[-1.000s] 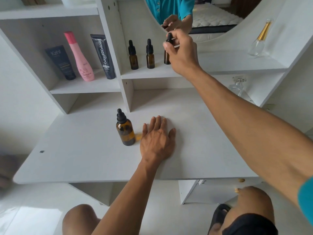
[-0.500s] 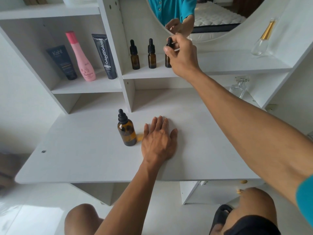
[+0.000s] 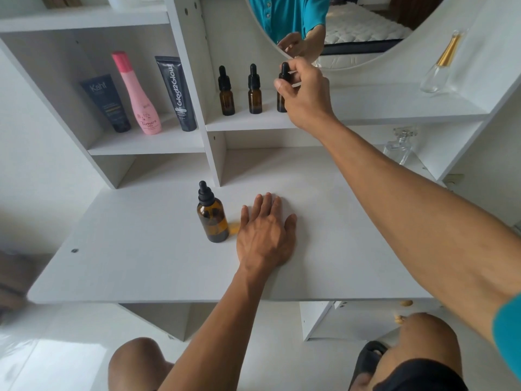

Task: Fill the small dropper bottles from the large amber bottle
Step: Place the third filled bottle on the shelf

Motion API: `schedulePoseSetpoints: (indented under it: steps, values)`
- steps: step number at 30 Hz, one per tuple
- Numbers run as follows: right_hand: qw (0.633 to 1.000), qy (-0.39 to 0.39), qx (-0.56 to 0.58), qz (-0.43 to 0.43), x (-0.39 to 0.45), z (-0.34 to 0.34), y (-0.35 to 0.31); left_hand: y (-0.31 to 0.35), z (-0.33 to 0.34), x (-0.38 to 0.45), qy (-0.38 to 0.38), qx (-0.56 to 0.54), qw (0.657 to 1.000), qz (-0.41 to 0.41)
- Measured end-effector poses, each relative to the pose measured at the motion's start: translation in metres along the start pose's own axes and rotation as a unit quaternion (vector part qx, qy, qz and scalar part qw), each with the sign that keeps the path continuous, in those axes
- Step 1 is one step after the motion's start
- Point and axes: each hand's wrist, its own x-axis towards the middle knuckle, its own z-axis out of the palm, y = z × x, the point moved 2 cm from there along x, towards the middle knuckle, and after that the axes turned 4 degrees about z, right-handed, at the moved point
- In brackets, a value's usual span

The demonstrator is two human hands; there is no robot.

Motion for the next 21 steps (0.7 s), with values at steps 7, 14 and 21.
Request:
schedulePoseSetpoints:
  steps: [7, 14, 21]
  values:
    - [0.999, 0.004, 0.030, 0.031, -0.015, -0.009, 0.002, 0.000, 0.000, 0.000, -0.001, -0.001, 1.000, 0.003]
    - [0.997, 0.031, 0.073, -0.010, -0.087, -0.038, 0.002, 0.002, -0.006, -0.005, 0.014, -0.024, 0.999, 0.015]
    - [0.994, -0.037, 0.091, 0.039, -0.161, -0.032, 0.016, -0.003, -0.008, -0.027, 0.068, -0.076, 0.993, 0.058]
